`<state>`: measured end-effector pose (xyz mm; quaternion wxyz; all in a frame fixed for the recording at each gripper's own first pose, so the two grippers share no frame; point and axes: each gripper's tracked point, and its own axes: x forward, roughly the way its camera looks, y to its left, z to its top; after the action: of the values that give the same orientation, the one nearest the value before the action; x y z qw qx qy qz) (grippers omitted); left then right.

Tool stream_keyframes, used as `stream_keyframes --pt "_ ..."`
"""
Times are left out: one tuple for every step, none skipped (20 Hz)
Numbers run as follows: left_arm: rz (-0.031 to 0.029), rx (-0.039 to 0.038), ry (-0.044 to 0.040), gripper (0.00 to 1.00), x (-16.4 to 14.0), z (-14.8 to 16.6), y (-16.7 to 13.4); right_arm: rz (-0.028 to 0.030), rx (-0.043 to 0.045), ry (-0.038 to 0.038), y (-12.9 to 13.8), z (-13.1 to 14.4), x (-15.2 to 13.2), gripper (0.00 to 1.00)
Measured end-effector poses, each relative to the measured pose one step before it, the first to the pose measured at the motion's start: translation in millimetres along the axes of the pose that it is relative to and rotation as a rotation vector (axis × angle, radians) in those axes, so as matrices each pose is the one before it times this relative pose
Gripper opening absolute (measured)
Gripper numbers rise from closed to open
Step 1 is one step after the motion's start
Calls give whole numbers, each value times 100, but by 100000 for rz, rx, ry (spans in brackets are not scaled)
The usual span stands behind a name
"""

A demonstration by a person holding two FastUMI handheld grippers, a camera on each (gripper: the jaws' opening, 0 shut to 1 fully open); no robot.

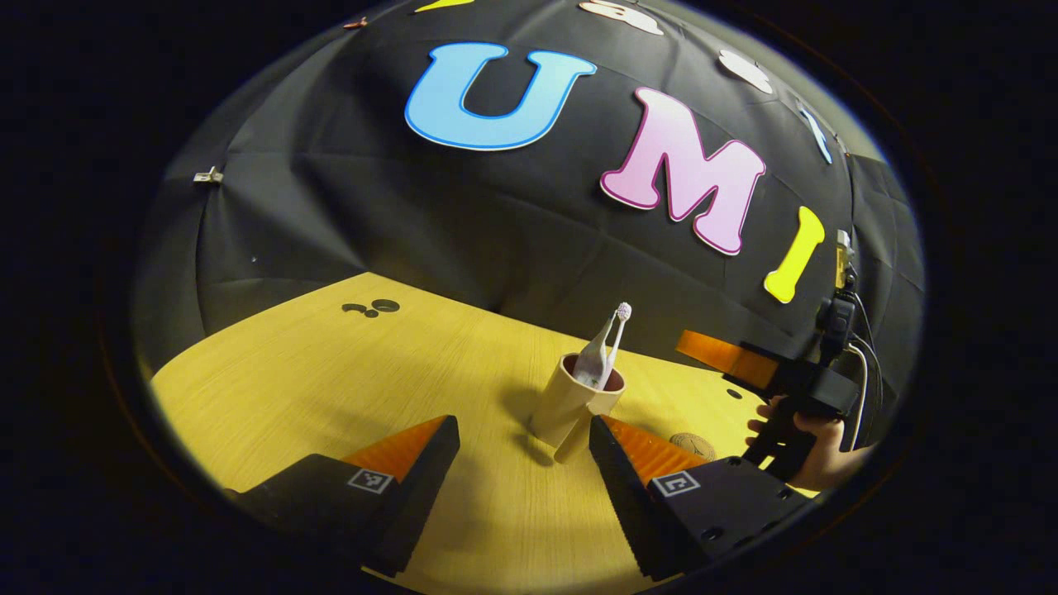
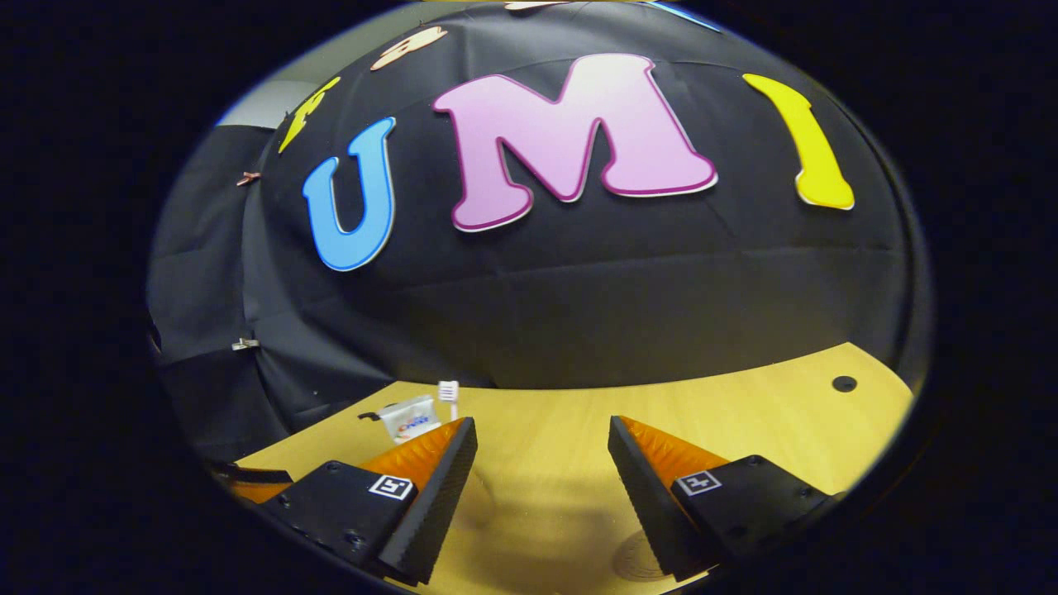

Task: Put the toothbrush and toothpaste on the desktop into the cup, then pick up the cup and place it on the coaster on the desktop.

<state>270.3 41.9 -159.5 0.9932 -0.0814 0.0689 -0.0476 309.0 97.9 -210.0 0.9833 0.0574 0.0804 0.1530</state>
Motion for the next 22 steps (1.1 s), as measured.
stream_keyframes --pt "-710 -202 1361 98 326 237 -406 -1618 -359 776 -1282 89 -585 98" --pt "-392 -169 1123 98 240 408 -276 -2374 -569 621 -1405 158 -330 98" --pt "-304 82 1052 98 356 346 -282 -2192 -464 83 -1547 274 -648 98" --pt "-323 566 1199 98 281 359 -350 -1672 -256 -106 -1167 265 -373 98" --pt "142 1099 1486 97 350 216 -200 -2019 -343 -27 -1376 162 -433 98" --pt "96 1670 1729 98 256 284 -290 -1891 -444 191 -1241 206 -274 98" --pt "-163 1323 2491 98 487 -61 -383 -1907 -704 317 -1388 74 -497 98" --pt "-323 844 2902 98 396 -127 -420 -2033 -613 443 -1274 -79 -308 98" --pt "-342 674 3248 98 501 -336 -450 -1816 -472 927 -1197 -263 -380 98" --pt "-464 1116 3155 98 440 -246 -492 -1150 -83 1220 -975 -251 -370 98" --pt "-9 1834 2804 97 403 -483 -319 -912 72 1055 -900 -293 -383 98" --pt "539 2306 2604 98 508 -233 -302 -1174 -25 854 -1041 -336 -342 98" --pt "379 2115 2555 98 414 -407 -172 -1000 -135 570 -926 -306 -386 98" --pt "240 1368 2468 98 572 -246 -344 -879 -206 451 -777 -56 -318 98" --pt "707 762 2774 98 543 -406 -166 -822 -421 369 -808 -225 -298 98" --pt "645 592 3533 98 549 -483 -179 -1465 -909 710 -917 -287 -315 98" --pt "972 1040 3000 98 486 -268 -170 -1925 -803 413 -1025 -211 -194 98" --pt "1373 1589 3187 98 469 -154 68 -1500 -171 111 -860 -110 -304 98" --pt "1356 1599 2723 98 532 -253 80 -1086 467 32 -745 -87 -255 98" --pt "648 1448 3396 98 427 -155 34 -690 674 165 -619 -136 -125 98" --pt "1095 1041 3747 98 460 -208 45 -518 659 205 -568 -180 -131 98" --pt "533 730 3989 98 406 -256 -12 -531 473 390 -411 -187 57 98"
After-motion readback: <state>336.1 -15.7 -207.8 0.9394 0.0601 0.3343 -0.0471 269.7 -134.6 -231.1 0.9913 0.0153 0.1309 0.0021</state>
